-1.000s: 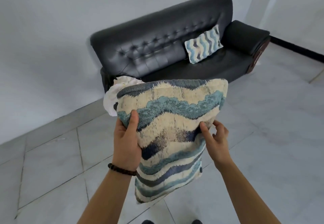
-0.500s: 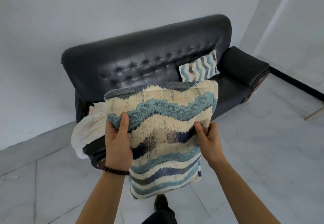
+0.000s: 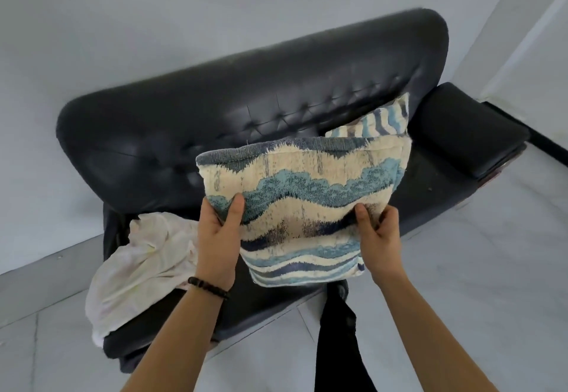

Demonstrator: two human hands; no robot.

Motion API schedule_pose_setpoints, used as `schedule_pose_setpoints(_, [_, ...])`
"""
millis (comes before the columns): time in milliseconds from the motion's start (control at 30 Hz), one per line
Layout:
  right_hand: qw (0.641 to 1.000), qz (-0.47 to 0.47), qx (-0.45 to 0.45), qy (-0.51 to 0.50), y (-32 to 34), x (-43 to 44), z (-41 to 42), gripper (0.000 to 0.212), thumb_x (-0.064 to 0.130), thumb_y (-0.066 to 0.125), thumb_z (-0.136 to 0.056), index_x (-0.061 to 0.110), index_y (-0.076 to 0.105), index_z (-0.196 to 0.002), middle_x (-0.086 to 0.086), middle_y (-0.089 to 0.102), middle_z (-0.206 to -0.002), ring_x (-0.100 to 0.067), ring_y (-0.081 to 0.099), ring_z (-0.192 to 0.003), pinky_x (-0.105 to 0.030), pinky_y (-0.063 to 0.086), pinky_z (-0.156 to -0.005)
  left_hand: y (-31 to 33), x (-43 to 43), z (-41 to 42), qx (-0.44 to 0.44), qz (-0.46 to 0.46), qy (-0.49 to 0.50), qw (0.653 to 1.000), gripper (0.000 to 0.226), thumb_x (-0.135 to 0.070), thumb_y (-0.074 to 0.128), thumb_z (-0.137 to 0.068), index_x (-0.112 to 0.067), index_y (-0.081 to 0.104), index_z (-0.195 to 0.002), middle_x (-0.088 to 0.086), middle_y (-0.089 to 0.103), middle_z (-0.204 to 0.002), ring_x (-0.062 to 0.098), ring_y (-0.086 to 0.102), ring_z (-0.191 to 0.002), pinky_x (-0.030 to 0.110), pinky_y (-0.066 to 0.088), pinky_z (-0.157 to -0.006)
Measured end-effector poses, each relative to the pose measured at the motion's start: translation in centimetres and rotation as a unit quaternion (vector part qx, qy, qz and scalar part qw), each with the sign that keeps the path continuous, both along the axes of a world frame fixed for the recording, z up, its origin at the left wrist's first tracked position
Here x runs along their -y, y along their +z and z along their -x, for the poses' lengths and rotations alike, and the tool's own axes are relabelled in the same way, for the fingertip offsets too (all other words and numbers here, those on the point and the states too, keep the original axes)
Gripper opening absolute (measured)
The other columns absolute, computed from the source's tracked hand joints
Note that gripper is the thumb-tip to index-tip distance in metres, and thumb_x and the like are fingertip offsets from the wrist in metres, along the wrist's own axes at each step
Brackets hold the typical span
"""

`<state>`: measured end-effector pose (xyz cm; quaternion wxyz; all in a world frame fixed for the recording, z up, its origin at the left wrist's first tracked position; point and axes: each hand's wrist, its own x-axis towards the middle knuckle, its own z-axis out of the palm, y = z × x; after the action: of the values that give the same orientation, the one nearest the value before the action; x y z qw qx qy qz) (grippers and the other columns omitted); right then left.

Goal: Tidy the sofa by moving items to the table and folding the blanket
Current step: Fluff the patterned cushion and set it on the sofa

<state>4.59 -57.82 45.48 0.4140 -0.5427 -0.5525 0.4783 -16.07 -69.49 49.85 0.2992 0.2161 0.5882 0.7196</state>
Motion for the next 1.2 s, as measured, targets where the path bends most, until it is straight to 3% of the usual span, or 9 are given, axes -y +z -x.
schedule_pose_setpoints(167, [0.998, 0.046, 0.026, 0.039, -4.4, -12.3, 3.9, 0.024, 0.027, 0.059, -0.098, 0.010, 0.042, -0.094, 0.004, 0.042, -0.077, 0.005, 0.043, -0.056, -0.017, 0.040, -0.057, -3.8, -10.9, 3.1, 0.024, 0.069, 0.043, 0.996, 0.034, -0.021, 0.057, -0.095, -0.019, 0.055, -0.129, -0.005, 0.067, -0.124, 0.011, 0.063, -0.116, 0.026, 0.055, -0.088])
schedule_pose_setpoints(333, [0.991, 0.075, 0.080, 0.078, -7.4, -24.5, 7.5, 0.022, 0.021, 0.057, -0.100, 0.006, 0.041, -0.099, 0.005, 0.045, -0.079, 0.010, 0.048, -0.059, -0.012, 0.040, -0.056, -7.8, -22.4, 6.2, 0.068, 0.168, 0.119, 0.976, 0.037, -0.052, 0.059, -0.087, -0.024, 0.061, -0.110, -0.006, 0.070, -0.113, 0.012, 0.066, -0.108, 0.041, 0.052, -0.096])
schedule_pose_setpoints(600, [0.975, -0.069, 0.152, 0.146, -11.4, -34.6, 15.5, 0.020, 0.024, 0.058, -0.099, 0.025, 0.040, -0.108, 0.009, 0.056, -0.093, -0.007, 0.058, -0.082, -0.024, 0.045, -0.067, -19.4, -30.1, 12.1, 0.222, 0.234, 0.187, 0.928, 0.037, -0.048, 0.054, -0.095, -0.018, 0.054, -0.117, -0.001, 0.068, -0.116, 0.016, 0.068, -0.103, 0.042, 0.058, -0.085])
schedule_pose_setpoints(767, [0.900, -0.263, 0.264, 0.226, -22.4, -33.5, 21.1, 0.018, 0.020, 0.064, -0.094, 0.010, 0.054, -0.105, -0.007, 0.058, -0.110, -0.027, 0.053, -0.100, -0.040, 0.043, -0.089, -31.0, -29.5, 17.0, 0.319, 0.301, 0.155, 0.885, 0.044, -0.048, 0.041, -0.101, -0.021, 0.047, -0.134, 0.001, 0.054, -0.139, 0.021, 0.055, -0.123, 0.042, 0.053, -0.092])
schedule_pose_setpoints(867, [0.796, -0.266, 0.383, 0.385, -32.5, -31.2, 24.4, 0.024, 0.017, 0.060, -0.094, 0.012, 0.059, -0.118, -0.011, 0.055, -0.135, -0.033, 0.046, -0.132, -0.053, 0.031, -0.114, -35.8, -28.2, 19.0, 0.321, 0.304, 0.164, 0.882, 0.055, -0.054, 0.037, -0.100, -0.024, 0.036, -0.145, 0.003, 0.043, -0.146, 0.024, 0.049, -0.129, 0.047, 0.048, -0.100])
schedule_pose_setpoints(933, [0.692, -0.216, 0.459, 0.514, -37.6, -29.2, 26.0, 0.047, 0.012, 0.057, -0.093, 0.016, 0.048, -0.139, -0.009, 0.029, -0.160, -0.029, 0.019, -0.151, -0.049, 0.008, -0.122, -37.8, -27.4, 19.8, 0.283, 0.313, 0.148, 0.894, 0.057, -0.056, 0.035, -0.100, -0.027, 0.031, -0.148, 0.000, 0.044, -0.148, 0.020, 0.047, -0.131, 0.046, 0.046, -0.102])
schedule_pose_setpoints(1000, [0.630, -0.199, 0.501, 0.558, -40.1, -27.9, 27.4, 0.067, 0.008, 0.057, -0.090, 0.018, 0.030, -0.151, -0.007, 0.003, -0.167, -0.026, -0.003, -0.154, -0.047, -0.005, -0.121, -38.9, -27.0, 20.1, 0.179, 0.351, 0.132, 0.910, 0.060, -0.056, 0.036, -0.099, -0.034, 0.021, -0.153, -0.003, 0.031, -0.156, 0.016, 0.035, -0.140, 0.043, 0.035, -0.112])
schedule_pose_setpoints(1100, [0.667, -0.176, 0.475, 0.546, -40.0, -27.9, 28.1, 0.067, 0.003, 0.055, -0.089, 0.019, 0.033, -0.150, -0.005, 0.004, -0.167, -0.024, -0.004, -0.154, -0.048, -0.002, -0.123, -38.6, -27.7, 20.7, -0.063, 0.402, 0.077, 0.910, 0.063, -0.053, 0.039, -0.099, -0.036, 0.014, -0.154, 0.000, 0.004, -0.164, 0.015, 0.006, -0.150, 0.030, 0.011, -0.115])
schedule_pose_setpoints(1200, [0.709, -0.159, 0.398, 0.560, -38.3, -29.9, 26.7, 0.051, -0.002, 0.054, -0.090, 0.016, 0.053, -0.137, -0.009, 0.028, -0.161, -0.030, 0.019, -0.151, -0.050, 0.016, -0.122, -37.9, -29.4, 21.7, -0.208, 0.434, -0.065, 0.874, 0.063, -0.059, 0.039, -0.096, -0.033, 0.025, -0.153, 0.000, 0.011, -0.164, 0.019, 0.000, -0.150, 0.043, 0.009, -0.119])
